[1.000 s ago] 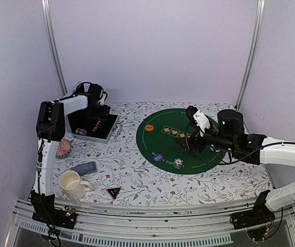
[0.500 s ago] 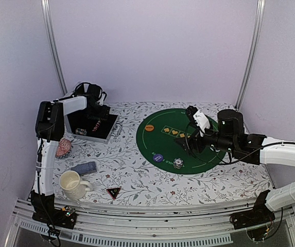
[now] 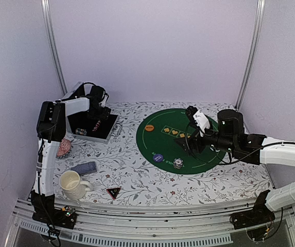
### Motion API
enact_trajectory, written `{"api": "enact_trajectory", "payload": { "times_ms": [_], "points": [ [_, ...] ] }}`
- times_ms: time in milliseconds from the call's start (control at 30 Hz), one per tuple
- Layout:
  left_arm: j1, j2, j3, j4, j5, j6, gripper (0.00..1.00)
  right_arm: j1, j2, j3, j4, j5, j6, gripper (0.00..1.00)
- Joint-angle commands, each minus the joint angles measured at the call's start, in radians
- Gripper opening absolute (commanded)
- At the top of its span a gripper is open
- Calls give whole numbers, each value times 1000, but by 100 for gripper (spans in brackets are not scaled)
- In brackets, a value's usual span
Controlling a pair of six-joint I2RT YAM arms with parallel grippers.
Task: Distribute texas hold em gaming equipment
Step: Pick up the pile of poker chips from the chip case.
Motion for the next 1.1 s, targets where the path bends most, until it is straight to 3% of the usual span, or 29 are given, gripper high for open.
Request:
{"api": "enact_trajectory", "payload": {
  "times_ms": [0, 433, 767, 1067],
  "points": [
    [-9, -15, -14, -2, -83, 17, 77, -2, 3, 6, -20, -18, 0, 99],
    [-38, -27, -25, 34, -115, 58, 72, -2, 12, 14, -30, -35, -1, 99],
    [-45, -24, -34, 38, -89, 55, 64, -1, 5, 14, -41, -46, 2, 99],
    [-34, 0, -10, -9, -20, 19, 63, -3, 5, 14, -41, -48, 5, 99]
  ]
}}
